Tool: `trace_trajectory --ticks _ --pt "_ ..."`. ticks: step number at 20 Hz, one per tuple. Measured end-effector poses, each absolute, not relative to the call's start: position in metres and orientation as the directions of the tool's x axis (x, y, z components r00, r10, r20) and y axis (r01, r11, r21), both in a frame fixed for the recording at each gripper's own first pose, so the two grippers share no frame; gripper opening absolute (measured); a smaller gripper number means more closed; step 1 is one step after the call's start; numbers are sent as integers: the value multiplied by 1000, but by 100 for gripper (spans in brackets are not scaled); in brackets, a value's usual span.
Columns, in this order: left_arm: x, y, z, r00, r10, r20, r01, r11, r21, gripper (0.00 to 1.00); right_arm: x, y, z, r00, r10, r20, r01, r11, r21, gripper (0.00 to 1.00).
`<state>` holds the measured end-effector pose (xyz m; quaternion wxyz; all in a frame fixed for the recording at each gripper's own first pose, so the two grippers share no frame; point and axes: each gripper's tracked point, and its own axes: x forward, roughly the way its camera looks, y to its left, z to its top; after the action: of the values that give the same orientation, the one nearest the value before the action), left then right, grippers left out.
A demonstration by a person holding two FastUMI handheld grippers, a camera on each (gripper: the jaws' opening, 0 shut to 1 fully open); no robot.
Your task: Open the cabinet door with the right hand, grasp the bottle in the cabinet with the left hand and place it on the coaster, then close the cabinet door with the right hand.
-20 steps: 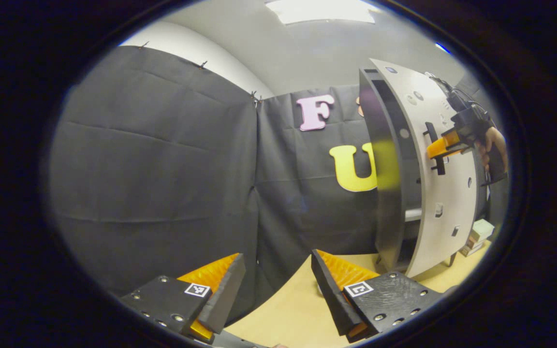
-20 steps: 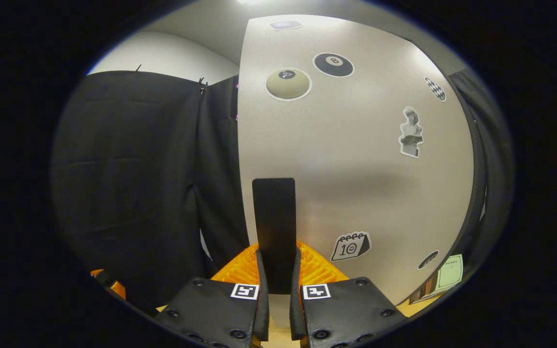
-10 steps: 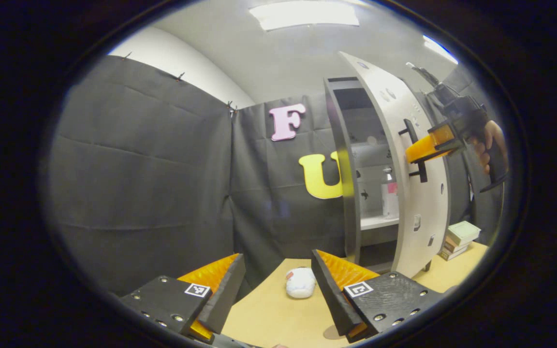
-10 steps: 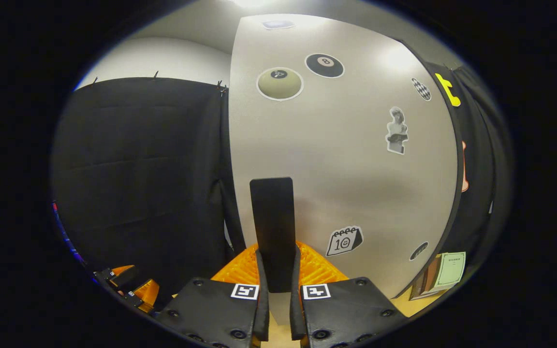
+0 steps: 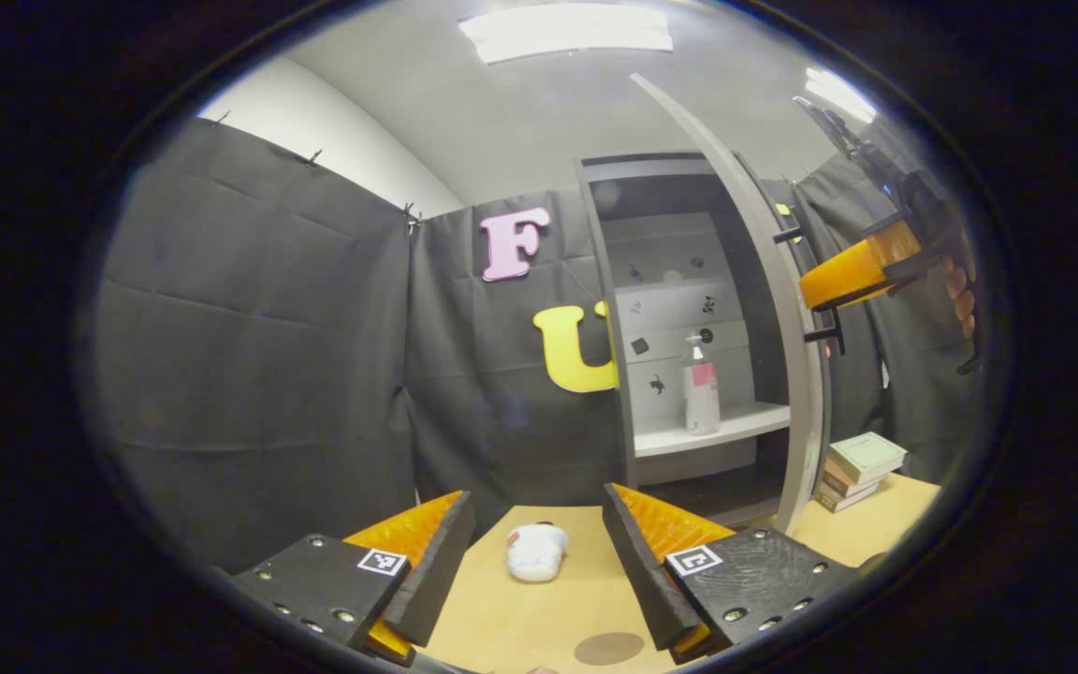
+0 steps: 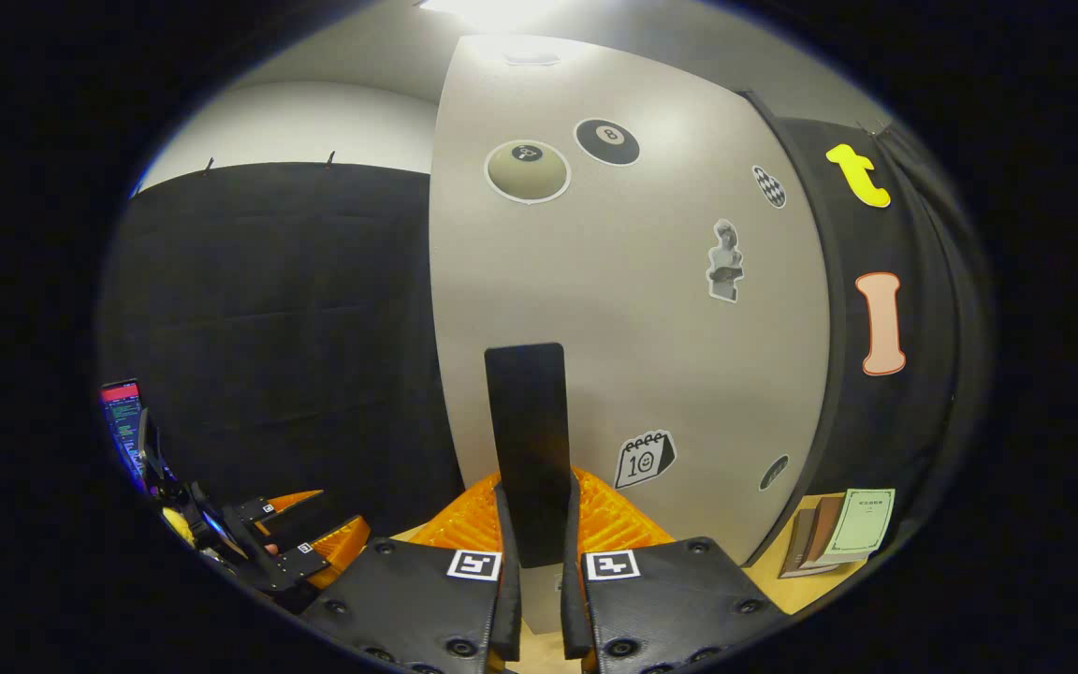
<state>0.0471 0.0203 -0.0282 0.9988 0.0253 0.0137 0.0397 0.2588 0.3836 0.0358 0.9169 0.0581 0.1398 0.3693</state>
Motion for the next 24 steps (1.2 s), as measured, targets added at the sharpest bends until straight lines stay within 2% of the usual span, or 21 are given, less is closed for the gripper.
trace_trajectory --ticks 10,14,15,16,24 --pt "61 -74 -22 998 -58 -22 58 998 6 84 261 366 36 693 685 -223 -654 728 203 19" --pt "62 -116 -20 994 -111 -13 111 994 -3 84 266 356 34 733 641 -228 -617 767 176 18" --pt "63 -124 -19 993 -120 -10 120 993 -5 84 268 355 34 742 631 -229 -605 776 177 14" --pt "65 -133 -20 992 -130 -8 129 992 -8 84 269 353 34 752 618 -229 -593 786 177 18" --pt "61 -172 -18 987 -161 -9 161 987 -9 83 281 330 32 842 497 -211 -476 868 144 18"
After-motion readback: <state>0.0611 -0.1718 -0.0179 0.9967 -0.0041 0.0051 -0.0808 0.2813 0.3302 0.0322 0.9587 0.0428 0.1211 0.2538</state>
